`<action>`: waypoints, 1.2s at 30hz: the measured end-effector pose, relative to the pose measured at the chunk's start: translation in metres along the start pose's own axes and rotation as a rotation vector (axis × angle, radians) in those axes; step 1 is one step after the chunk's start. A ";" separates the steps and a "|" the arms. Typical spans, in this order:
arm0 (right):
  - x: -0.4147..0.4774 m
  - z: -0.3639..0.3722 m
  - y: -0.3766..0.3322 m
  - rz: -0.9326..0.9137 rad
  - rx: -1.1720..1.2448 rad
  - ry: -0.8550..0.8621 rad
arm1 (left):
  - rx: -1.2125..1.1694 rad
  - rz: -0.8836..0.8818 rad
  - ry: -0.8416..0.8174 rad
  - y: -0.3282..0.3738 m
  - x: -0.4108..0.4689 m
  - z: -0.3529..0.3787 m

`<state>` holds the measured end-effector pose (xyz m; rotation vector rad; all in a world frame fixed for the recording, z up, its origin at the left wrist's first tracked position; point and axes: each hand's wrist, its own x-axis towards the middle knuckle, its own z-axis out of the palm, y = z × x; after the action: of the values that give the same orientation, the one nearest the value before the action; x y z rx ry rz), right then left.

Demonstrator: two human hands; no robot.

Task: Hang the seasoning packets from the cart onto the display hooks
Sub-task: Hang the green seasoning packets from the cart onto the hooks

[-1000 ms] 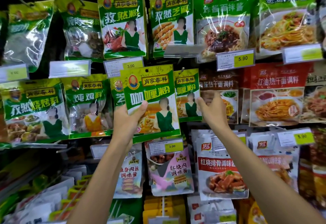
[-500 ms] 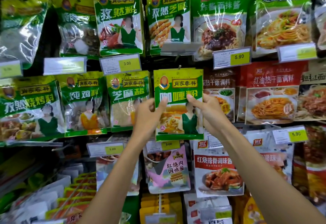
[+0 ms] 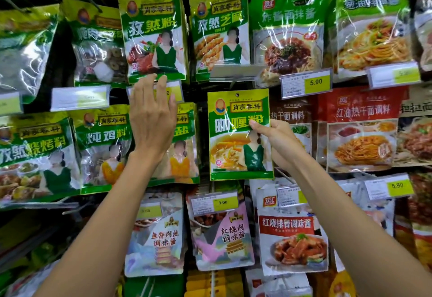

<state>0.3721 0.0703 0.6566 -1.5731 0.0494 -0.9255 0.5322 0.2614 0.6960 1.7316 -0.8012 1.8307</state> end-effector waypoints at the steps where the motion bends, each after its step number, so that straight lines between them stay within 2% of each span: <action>1: 0.002 0.001 -0.002 0.007 0.008 0.009 | 0.004 0.005 0.014 0.000 0.000 0.001; 17: 0.010 0.006 -0.005 0.140 -0.011 0.069 | -0.014 0.006 0.054 0.000 0.003 0.004; 27: 0.039 0.014 0.022 0.030 -0.300 0.298 | -0.005 0.057 0.054 -0.005 0.002 0.004; 32: 0.031 0.010 0.026 -0.042 -0.414 0.357 | -0.044 0.034 -0.011 -0.004 0.003 -0.004; 36: 0.010 -0.015 0.020 -0.109 -0.523 0.420 | -0.097 0.055 0.027 0.006 -0.003 -0.017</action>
<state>0.3794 0.0477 0.6442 -1.8378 0.5441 -1.3959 0.5163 0.2693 0.6924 1.6358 -0.9201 1.8160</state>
